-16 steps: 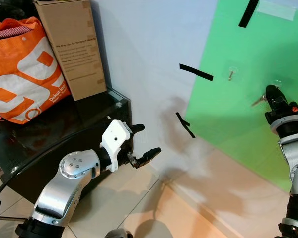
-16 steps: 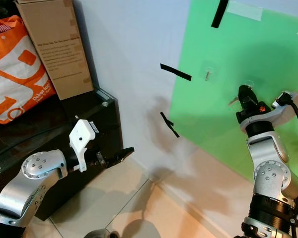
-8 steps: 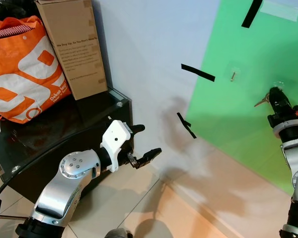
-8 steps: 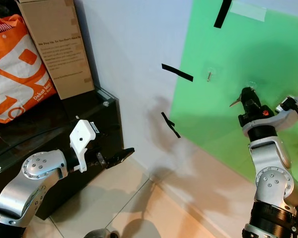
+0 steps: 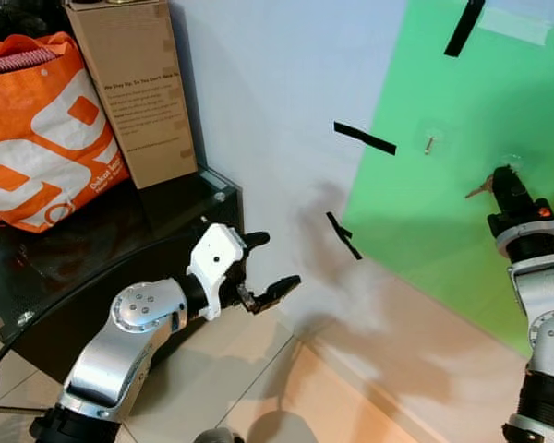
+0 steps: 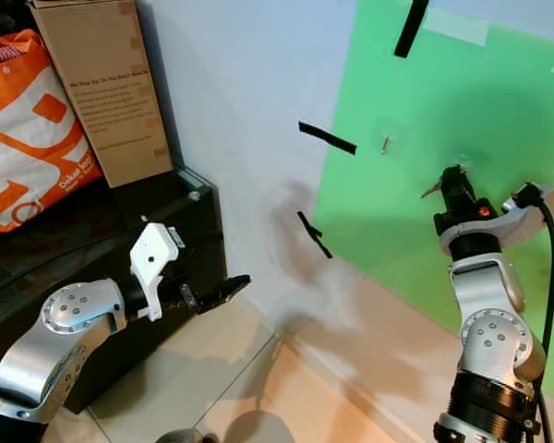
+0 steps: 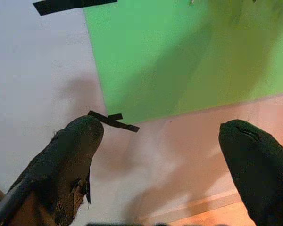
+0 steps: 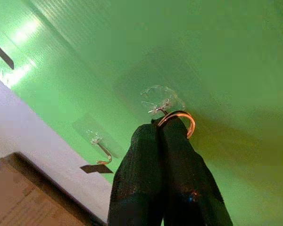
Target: Hang keys on a hook
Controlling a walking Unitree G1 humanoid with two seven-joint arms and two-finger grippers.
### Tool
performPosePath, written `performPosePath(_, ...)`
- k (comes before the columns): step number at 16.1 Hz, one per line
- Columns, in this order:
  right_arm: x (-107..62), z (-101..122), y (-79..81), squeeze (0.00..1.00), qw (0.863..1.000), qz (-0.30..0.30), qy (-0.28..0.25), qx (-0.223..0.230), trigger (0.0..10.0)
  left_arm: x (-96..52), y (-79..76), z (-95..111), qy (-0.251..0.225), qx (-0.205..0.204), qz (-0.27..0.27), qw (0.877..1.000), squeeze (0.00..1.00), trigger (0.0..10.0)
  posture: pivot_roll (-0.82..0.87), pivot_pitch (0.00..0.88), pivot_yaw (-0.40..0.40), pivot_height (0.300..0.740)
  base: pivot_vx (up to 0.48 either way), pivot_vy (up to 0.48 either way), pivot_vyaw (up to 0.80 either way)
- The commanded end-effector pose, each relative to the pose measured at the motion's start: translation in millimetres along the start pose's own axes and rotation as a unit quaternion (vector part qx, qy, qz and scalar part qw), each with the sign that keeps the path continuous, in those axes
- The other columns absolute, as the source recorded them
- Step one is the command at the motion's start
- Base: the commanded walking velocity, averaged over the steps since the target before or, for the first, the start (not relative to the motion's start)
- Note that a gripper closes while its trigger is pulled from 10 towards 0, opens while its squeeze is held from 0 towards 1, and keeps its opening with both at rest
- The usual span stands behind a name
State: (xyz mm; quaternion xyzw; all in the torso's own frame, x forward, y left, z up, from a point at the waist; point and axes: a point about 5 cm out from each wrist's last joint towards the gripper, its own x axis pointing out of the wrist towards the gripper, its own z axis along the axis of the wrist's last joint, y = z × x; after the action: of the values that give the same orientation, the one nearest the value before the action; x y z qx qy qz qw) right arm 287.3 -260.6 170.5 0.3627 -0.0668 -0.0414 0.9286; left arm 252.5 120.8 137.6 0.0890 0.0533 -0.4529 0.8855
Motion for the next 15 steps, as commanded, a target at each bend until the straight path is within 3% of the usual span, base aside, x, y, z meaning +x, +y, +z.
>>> performPosePath(1,-8.0,-15.5,-24.7,0.0,0.997,-0.07,0.043,-0.013,10.0,0.9,1.5,3.7,0.002,0.013,-0.001,1.0,0.0,10.0,0.0,0.0,0.015,0.74,0.0,0.0,0.0)
performPosePath(2,-6.8,-14.1,-25.1,0.0,0.994,-0.077,0.046,-0.055,10.0,1.0,1.9,3.3,0.004,0.014,0.0,1.0,0.0,10.0,0.0,0.0,0.016,0.74,0.0,0.0,0.0)
performPosePath(5,-2.3,-4.1,-21.3,0.0,0.996,-0.077,0.016,-0.037,10.0,2.0,1.7,3.2,0.005,0.016,-0.001,1.0,0.0,10.0,-0.01,0.0,0.017,0.74,0.0,0.0,0.0)
performPosePath(7,-0.7,4.9,-7.4,0.0,0.991,-0.026,-0.004,-0.128,10.0,2.3,1.7,3.1,0.005,0.017,-0.001,1.0,0.0,10.0,0.0,0.0,0.015,0.74,0.0,0.0,0.0)
performPosePath(8,-0.5,6.4,-2.0,0.0,0.985,-0.005,-0.008,-0.174,10.0,2.3,1.7,3.0,0.006,0.017,-0.001,1.0,0.0,10.0,0.0,0.0,0.015,0.74,0.0,0.0,0.0)
performPosePath(9,-0.4,3.7,9.9,0.0,0.96,0.047,-0.001,-0.276,10.0,2.3,1.8,2.8,0.006,0.018,0.0,1.0,0.0,10.0,-0.01,0.0,0.016,0.74,0.0,0.0,0.0)
performPosePath(10,-1.2,-2.1,17.4,0.0,0.943,0.083,0.011,-0.322,10.0,2.4,1.7,2.6,0.007,0.019,-0.001,1.0,0.0,10.0,-0.01,0.0,0.015,0.74,0.0,0.0,0.0)
performPosePath(12,-0.9,-3.6,22.7,0.0,0.941,0.091,0.003,-0.326,10.0,2.4,1.4,2.4,0.007,0.02,-0.001,1.0,0.0,10.0,0.0,0.0,0.011,0.74,0.0,0.0,0.0)
performPosePath(15,0.3,-4.3,21.2,0.0,0.92,0.096,-0.011,-0.38,10.0,2.0,0.7,1.8,0.008,0.021,0.0,1.0,0.0,10.0,0.0,0.0,0.007,0.74,0.0,0.0,0.0)
